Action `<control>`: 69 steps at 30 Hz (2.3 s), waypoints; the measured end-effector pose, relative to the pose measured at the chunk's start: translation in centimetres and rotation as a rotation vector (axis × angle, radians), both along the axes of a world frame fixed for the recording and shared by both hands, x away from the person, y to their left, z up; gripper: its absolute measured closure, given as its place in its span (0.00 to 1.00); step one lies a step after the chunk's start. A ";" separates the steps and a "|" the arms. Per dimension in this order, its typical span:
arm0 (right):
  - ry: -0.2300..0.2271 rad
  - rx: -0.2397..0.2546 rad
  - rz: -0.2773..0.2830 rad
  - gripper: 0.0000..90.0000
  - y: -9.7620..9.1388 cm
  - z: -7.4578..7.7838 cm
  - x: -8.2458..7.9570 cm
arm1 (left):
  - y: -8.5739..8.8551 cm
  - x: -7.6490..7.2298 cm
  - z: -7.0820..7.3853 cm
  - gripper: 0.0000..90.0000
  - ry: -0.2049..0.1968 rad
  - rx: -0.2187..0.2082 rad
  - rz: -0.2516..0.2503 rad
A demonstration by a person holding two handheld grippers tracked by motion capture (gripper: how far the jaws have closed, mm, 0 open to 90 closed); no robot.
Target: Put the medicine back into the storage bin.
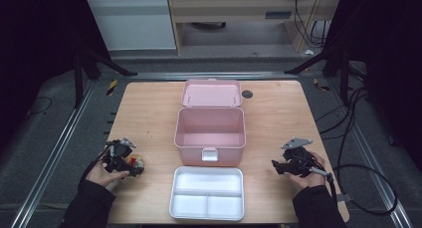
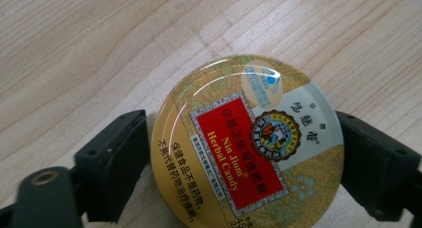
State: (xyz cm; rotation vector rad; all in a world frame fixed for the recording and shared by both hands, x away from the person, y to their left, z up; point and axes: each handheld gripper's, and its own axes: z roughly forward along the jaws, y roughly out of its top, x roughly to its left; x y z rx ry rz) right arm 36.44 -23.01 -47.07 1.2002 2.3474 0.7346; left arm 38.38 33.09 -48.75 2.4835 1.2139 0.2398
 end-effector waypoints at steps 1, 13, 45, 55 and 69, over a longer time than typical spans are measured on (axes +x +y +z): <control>0.000 0.000 0.001 0.36 0.0 0.0 0.0 | 0.0 0.0 0.1 0.18 0.000 -0.002 -0.001; -0.004 -0.013 0.005 0.37 -0.1 -0.1 -0.2 | -0.8 -0.1 1.6 0.22 0.002 0.030 -0.006; -0.021 -0.012 -0.004 0.37 -0.6 -0.1 -0.3 | -9.9 3.8 16.0 0.22 -0.217 -0.028 -0.205; -0.018 -0.011 -0.003 0.37 -0.5 -0.3 -0.2 | -13.8 5.7 17.3 0.22 -0.214 -0.033 -0.279; -0.011 -0.004 -0.001 0.37 -0.6 -0.4 -0.2 | -19.5 8.5 16.7 0.22 -0.196 -0.036 -0.360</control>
